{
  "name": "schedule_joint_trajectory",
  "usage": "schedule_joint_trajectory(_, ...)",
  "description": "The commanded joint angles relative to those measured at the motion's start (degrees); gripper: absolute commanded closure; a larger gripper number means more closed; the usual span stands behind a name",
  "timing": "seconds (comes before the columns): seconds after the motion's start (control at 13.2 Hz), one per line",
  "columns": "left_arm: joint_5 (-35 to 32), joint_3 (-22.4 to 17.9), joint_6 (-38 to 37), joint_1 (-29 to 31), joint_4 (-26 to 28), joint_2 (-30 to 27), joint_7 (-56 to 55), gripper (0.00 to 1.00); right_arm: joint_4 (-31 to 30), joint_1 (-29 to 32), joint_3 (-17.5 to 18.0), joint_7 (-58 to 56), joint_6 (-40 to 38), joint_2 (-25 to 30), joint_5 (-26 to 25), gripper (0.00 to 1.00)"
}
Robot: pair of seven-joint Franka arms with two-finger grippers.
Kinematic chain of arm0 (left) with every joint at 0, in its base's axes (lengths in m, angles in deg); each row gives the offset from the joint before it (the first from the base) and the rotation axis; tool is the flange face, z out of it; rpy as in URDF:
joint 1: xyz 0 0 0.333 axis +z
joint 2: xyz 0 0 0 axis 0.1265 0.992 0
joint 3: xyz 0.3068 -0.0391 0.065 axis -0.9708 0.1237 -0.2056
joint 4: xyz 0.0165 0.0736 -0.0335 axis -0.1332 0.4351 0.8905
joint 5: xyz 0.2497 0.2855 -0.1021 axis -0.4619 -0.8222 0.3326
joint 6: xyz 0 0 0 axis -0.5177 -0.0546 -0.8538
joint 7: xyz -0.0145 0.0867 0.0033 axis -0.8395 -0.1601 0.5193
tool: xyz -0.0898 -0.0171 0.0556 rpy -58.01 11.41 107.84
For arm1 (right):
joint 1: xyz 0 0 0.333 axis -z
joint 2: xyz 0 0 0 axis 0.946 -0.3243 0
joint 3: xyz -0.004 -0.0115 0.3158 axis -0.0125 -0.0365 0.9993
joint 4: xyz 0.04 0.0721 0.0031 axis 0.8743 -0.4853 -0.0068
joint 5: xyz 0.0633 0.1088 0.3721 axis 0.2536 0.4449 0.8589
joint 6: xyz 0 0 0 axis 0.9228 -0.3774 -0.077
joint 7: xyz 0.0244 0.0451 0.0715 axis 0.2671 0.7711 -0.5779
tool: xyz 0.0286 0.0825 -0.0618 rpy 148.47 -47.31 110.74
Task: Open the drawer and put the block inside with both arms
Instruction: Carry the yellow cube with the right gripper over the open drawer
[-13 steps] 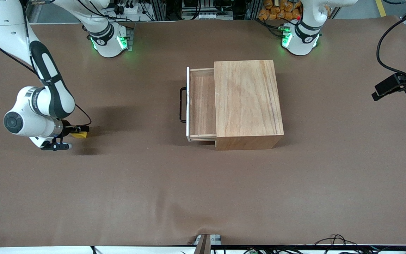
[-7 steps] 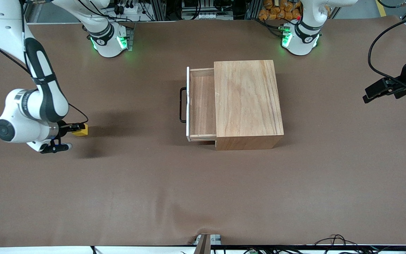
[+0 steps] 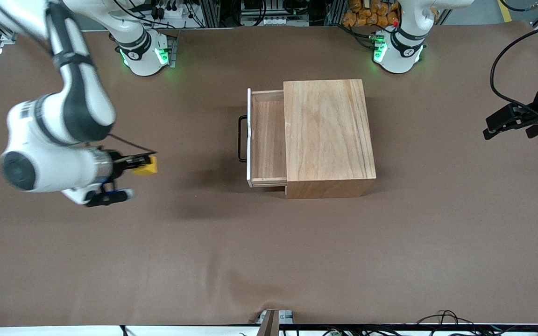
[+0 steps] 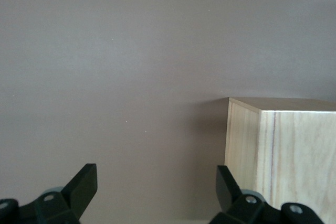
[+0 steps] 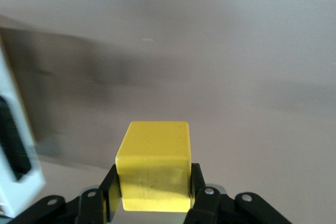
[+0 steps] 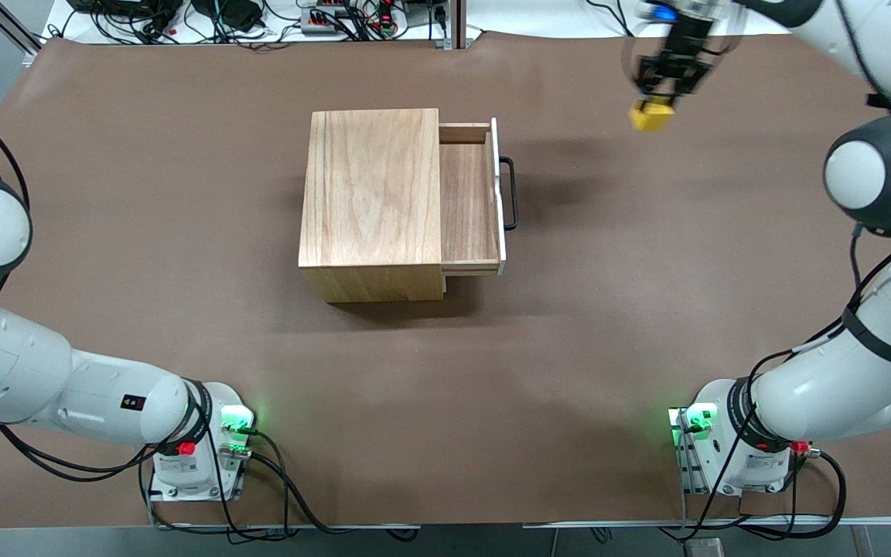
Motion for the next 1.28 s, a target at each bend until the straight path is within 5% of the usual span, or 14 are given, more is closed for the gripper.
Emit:
schedule_joint_trajectory(0.0, 0.1, 7.1, 0.2, 7.4, 1.2, -1.6, 1.6, 0.00, 2.4, -5.4, 3.0, 11.9, -0.2, -0.8, 0.6, 1.00)
schedule_joint_trajectory(0.38, -0.1, 7.7, 0.4, 7.8, 3.2, -3.1, 1.5, 0.00, 2.1, -7.2, 15.6, 27.1, 8.6, -1.0, 0.2, 1.00)
schedule_joint_trajectory(1.21, -2.8, 7.9, -0.1, 8.2, 3.2, -3.8, 2.7, 0.00, 1.5, -15.5, 16.3, 35.7, 19.6, -8.3, -6.5, 0.97)
